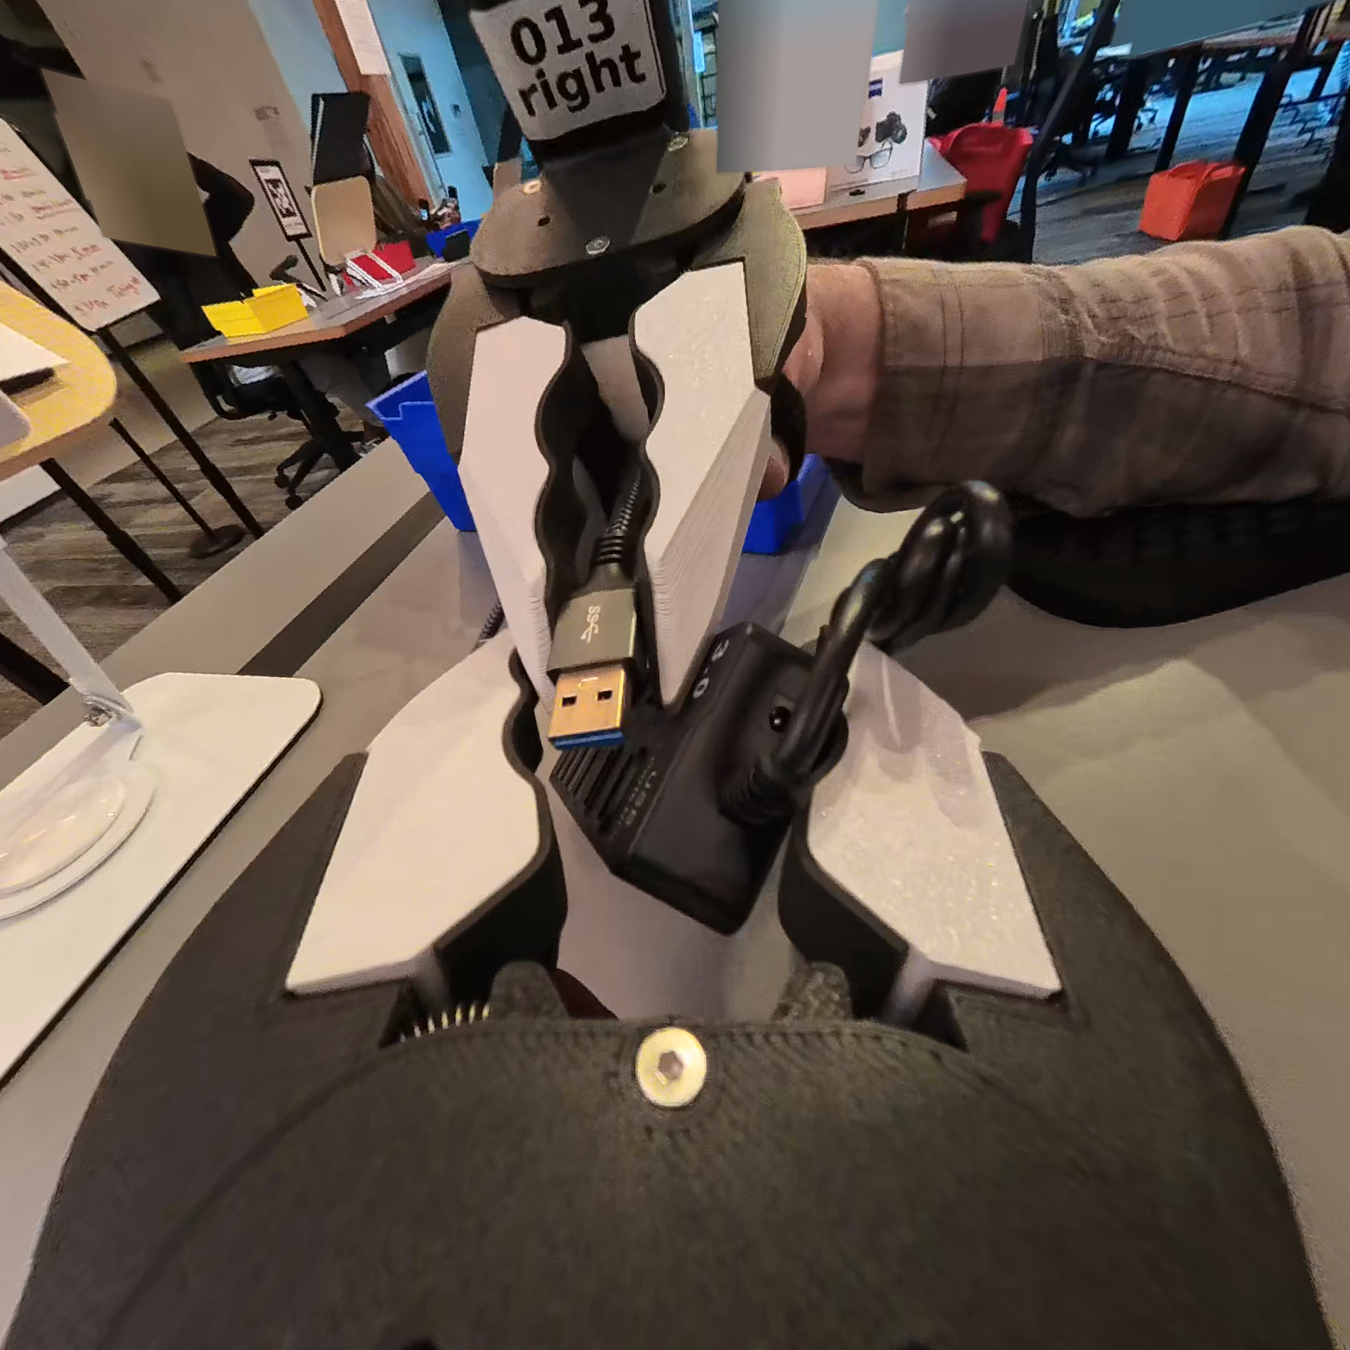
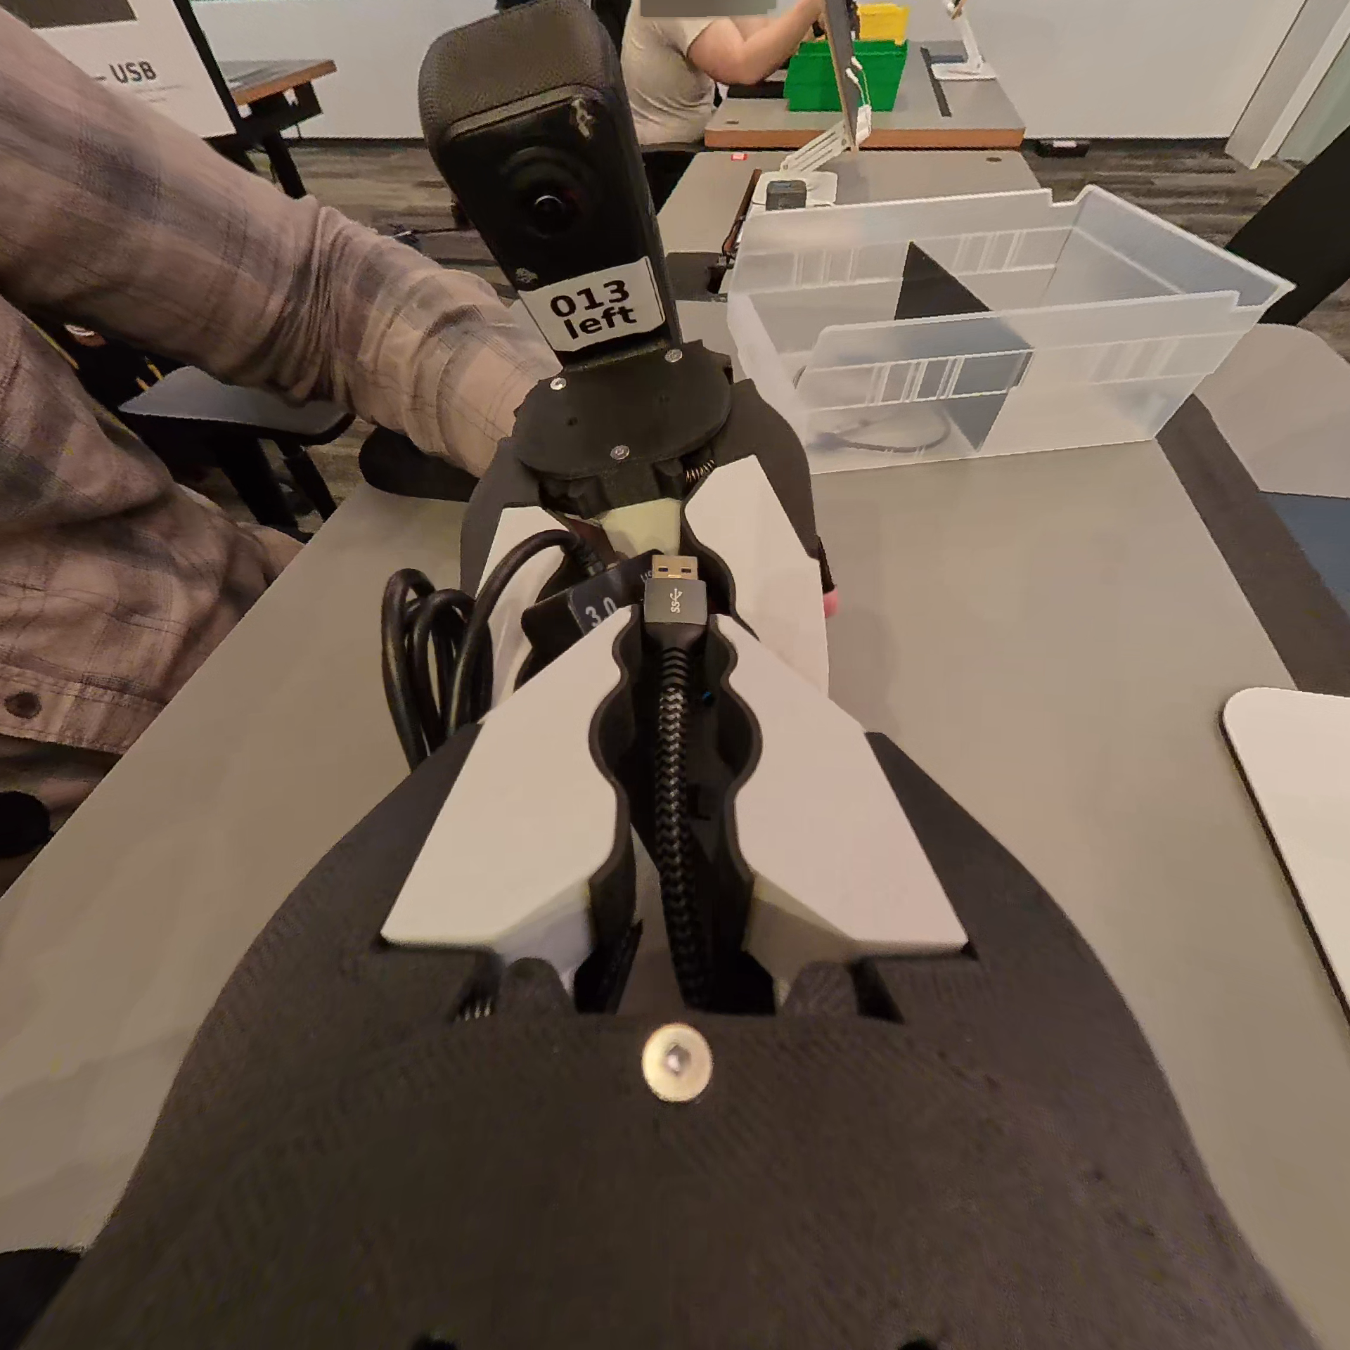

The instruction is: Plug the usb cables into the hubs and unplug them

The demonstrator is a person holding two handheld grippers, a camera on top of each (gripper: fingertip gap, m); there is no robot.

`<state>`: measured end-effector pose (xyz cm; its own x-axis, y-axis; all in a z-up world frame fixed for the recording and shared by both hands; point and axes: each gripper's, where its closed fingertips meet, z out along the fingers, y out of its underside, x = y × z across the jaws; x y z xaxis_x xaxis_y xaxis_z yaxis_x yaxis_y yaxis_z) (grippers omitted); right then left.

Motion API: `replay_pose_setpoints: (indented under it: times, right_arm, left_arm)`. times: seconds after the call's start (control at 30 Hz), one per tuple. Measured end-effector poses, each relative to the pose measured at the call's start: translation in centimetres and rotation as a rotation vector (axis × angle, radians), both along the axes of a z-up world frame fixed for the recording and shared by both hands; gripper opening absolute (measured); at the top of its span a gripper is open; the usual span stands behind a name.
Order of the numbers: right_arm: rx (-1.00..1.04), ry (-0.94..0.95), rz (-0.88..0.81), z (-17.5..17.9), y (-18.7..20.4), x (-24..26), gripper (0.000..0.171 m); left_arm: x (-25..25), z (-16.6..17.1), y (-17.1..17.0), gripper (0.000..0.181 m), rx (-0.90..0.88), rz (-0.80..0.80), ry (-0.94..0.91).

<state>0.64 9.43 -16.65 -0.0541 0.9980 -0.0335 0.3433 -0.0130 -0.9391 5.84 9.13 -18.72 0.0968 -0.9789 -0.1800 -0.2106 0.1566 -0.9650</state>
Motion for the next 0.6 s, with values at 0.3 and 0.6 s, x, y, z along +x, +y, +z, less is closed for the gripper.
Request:
replay_pose_setpoints:
  times: [0.3,0.6]
  right_arm:
    - [0.000,0.046,-0.031,1.2,0.7,0.8,0.013]
    - [-0.026,0.087,-0.068,1.9,1.3,1.2,0.013]
  left_arm:
    - [-1.6,1.1,1.2,0.061,0.068,0.013,0.073]
    - [-2.5,2.3,2.8,0.068,-0.017,-0.038,0.170]
